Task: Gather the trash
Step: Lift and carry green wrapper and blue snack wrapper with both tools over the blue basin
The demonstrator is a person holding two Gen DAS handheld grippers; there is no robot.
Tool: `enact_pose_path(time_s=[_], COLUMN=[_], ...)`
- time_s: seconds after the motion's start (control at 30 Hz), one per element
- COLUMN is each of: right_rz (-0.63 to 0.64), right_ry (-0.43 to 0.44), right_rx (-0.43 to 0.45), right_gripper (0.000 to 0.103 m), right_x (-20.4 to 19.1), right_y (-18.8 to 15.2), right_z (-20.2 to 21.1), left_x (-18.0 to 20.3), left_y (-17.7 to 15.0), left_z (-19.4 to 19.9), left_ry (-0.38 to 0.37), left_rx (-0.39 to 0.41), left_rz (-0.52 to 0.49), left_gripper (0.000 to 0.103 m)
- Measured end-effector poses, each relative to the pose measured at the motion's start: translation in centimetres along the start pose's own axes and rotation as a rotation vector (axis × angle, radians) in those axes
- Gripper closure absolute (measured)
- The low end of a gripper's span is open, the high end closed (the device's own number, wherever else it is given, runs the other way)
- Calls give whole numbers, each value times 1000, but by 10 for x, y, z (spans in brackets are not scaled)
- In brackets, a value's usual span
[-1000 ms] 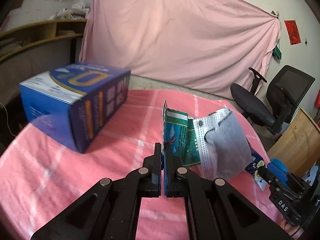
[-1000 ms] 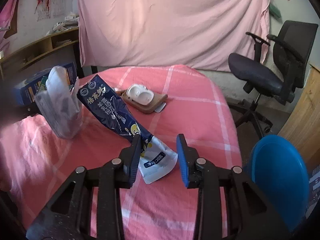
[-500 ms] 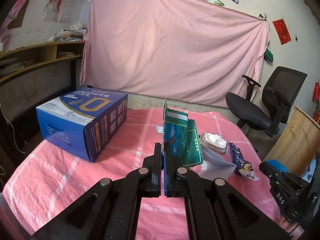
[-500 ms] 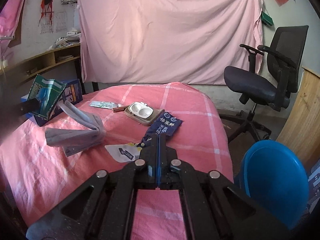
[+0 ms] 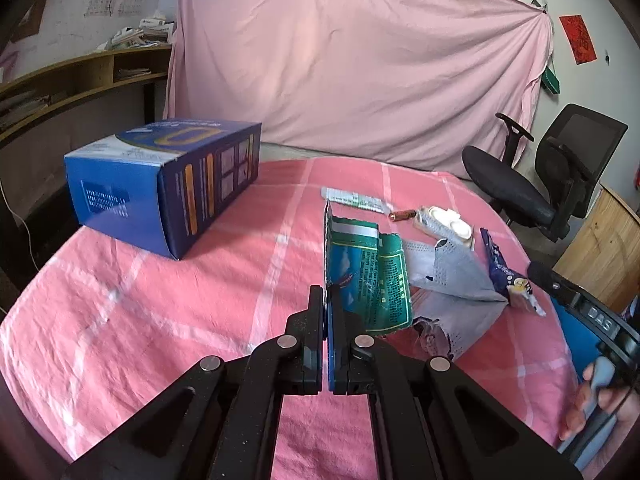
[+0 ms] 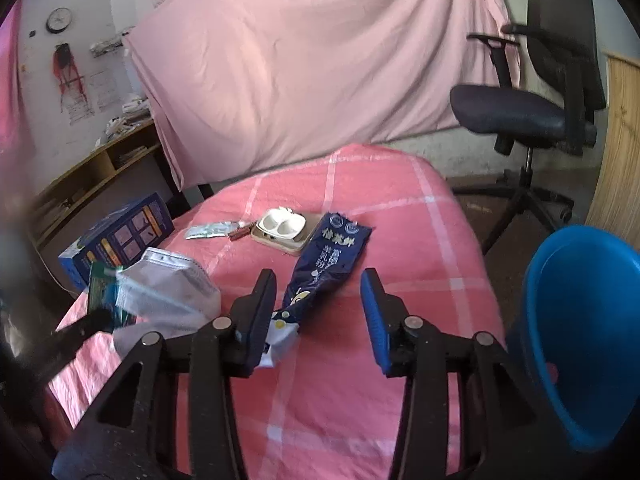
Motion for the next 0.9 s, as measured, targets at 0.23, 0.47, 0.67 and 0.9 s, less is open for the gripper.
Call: enact_pose_path(time_s=[0.23, 0.47, 0.67, 0.9], right_rz=[-25, -22, 30, 112], right_ry=[17, 84, 97, 65], right_rx=[-106, -47, 149, 413], right_gripper=[37, 63, 67, 67], right_x=[-2, -10, -19, -24], right_y=[-19, -15, 7, 40], right_z=[-16, 1, 40, 102], left_x=[-11, -23, -20, 23], left_y=[0, 5, 19, 51], left_z=[2, 20, 44, 74], left_ry=[-8, -1, -11, -77], left_rx=[11, 67, 141, 263], left_rz=[19, 36, 31, -38], left_gripper=[103, 103, 103, 103])
Point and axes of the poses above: each gripper's, at about its wrist camera, not at the fingertips, and z roughly against the way its jaws point, x to its right, y to its top, the point moved 10 cm from there along -z, roughly the way its jaws point, and after that the axes turned 5 degrees about y, right-handed, at the moved point
